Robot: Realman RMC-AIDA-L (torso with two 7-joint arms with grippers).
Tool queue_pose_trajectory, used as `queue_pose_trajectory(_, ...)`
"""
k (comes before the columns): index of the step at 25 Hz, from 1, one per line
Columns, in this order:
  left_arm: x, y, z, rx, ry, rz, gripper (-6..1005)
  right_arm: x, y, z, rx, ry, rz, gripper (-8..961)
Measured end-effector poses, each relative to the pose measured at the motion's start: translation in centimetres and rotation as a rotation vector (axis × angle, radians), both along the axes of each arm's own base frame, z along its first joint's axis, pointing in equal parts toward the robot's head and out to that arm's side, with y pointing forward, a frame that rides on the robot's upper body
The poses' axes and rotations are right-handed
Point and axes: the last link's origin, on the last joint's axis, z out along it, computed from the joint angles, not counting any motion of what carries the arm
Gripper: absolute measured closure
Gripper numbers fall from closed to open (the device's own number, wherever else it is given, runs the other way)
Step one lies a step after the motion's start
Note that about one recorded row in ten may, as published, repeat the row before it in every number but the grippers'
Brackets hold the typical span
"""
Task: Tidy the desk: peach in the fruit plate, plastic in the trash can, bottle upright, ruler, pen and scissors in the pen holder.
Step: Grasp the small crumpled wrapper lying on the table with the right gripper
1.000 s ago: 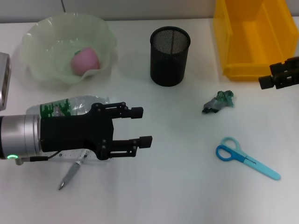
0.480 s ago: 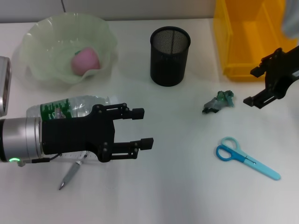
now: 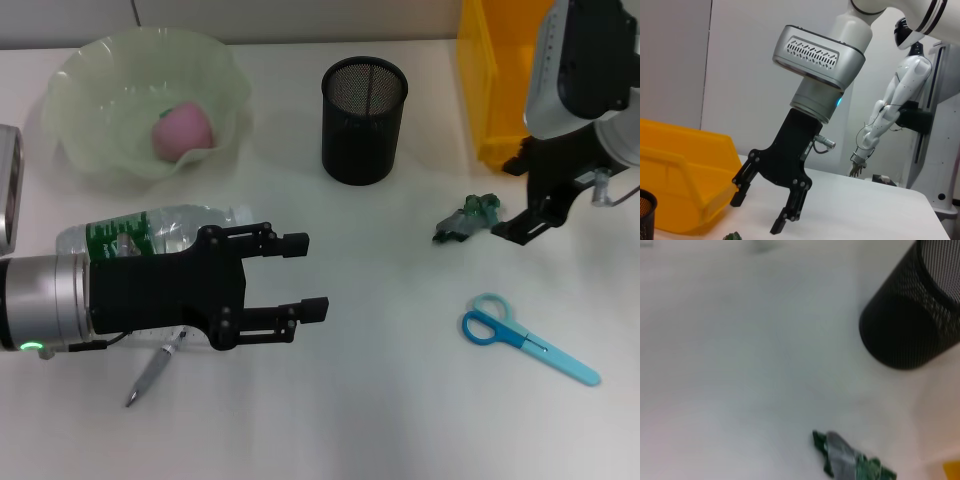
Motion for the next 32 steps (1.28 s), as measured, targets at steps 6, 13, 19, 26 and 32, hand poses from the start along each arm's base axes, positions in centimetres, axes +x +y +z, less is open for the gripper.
queue_pose_trajectory(6, 0.1, 0.1, 0.0, -0.001, 0.0, -0.004, 272, 0.1, 0.3, -1.1, 0.007, 0.014, 0.014, 137)
queue_pose_trajectory(13, 0.1, 0.2, 0.1, 0.005, -0.002, -0.003, 272, 0.4, 0.9, -2.2, 0.029, 0.063, 0.012, 136)
queue_pose_trajectory(19, 0.1, 0.2, 0.1, 0.011, -0.002, -0.004, 272, 0.7, 0.9, -3.2, 0.024, 0.08, 0.003, 136)
queue_pose_trajectory(26, 0.1, 0.3, 0.1, 0.015, -0.002, -0.004, 271, 1.2, 0.9, -3.8, 0.02, 0.074, -0.012, 137)
queue_pose_trajectory(32, 0.1, 0.4, 0.1, 0.025, 0.004, -0.01, 271, 1.4, 0.8, -4.0, 0.014, 0.071, -0.017, 137)
